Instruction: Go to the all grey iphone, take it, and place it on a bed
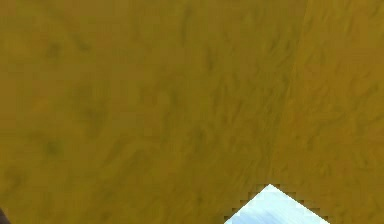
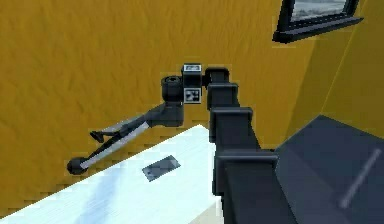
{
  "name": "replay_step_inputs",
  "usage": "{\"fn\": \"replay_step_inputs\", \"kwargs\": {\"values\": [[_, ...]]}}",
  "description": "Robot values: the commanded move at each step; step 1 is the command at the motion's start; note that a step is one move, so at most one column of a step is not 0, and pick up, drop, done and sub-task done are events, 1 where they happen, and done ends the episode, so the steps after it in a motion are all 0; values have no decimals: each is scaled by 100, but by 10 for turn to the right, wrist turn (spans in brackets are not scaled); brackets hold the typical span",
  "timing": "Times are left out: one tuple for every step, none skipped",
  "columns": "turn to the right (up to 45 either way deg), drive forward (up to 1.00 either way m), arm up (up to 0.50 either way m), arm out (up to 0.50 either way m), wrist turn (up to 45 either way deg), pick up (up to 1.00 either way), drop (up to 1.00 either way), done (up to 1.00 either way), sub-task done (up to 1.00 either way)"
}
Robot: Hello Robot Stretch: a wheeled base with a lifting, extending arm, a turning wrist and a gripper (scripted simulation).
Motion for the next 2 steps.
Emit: {"fn": "replay_step_inputs", "kwargs": {"values": [[0, 0, 0, 0, 450, 0, 0, 0, 0], [0, 0, 0, 0, 60, 0, 0, 0, 0]]}}
